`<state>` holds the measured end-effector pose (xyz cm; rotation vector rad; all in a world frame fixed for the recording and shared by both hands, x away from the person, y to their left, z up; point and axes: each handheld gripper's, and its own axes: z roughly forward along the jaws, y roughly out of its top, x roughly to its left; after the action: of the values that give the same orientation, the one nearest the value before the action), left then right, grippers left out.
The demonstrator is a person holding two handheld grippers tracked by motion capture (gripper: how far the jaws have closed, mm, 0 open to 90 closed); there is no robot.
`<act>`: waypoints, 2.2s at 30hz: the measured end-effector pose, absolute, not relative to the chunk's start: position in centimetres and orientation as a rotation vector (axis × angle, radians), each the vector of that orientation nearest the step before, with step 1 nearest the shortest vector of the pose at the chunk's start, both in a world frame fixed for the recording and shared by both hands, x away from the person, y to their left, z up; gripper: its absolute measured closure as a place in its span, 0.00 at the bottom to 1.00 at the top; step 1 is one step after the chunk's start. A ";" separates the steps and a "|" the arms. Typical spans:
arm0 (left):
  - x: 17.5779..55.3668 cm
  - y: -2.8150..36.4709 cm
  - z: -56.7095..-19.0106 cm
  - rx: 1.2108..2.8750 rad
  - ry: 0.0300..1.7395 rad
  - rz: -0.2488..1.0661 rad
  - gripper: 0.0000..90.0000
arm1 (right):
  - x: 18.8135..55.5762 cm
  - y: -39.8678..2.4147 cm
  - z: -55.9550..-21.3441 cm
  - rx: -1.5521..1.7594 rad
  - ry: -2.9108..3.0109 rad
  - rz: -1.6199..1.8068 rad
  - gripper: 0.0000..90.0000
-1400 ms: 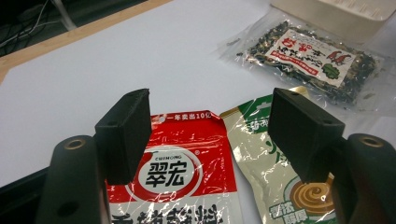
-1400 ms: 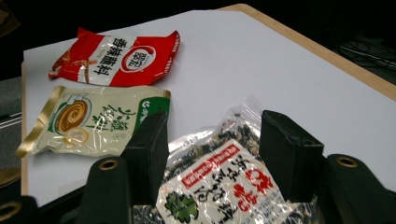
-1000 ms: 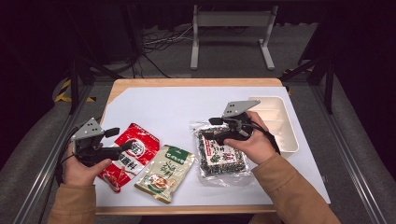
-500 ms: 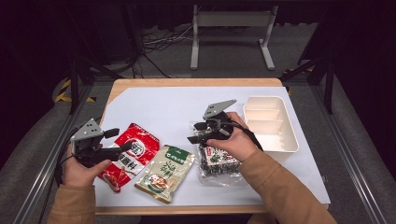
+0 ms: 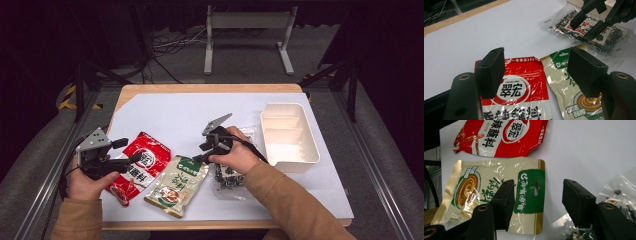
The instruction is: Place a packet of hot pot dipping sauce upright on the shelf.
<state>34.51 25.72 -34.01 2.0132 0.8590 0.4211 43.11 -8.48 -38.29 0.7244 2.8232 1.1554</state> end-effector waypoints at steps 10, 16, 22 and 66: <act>34.7 25.6 -34.2 2.021 0.862 0.425 0.35 | 43.4 -7.5 -40.3 0.777 2.936 1.026 0.49; 34.7 25.6 -34.2 2.028 0.861 0.419 0.35 | 43.6 -7.1 -41.2 0.792 2.975 0.969 0.48; 34.7 25.6 -34.3 2.029 0.864 0.416 0.35 | 43.7 -6.8 -41.9 0.813 3.012 0.928 0.48; 34.8 25.4 -34.5 2.036 0.869 0.414 0.35 | 42.5 -4.7 -41.6 0.623 3.167 0.842 0.87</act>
<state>34.81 25.43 -34.53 2.0357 0.8685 0.4137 42.48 -4.71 -41.62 0.6231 3.1672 0.8416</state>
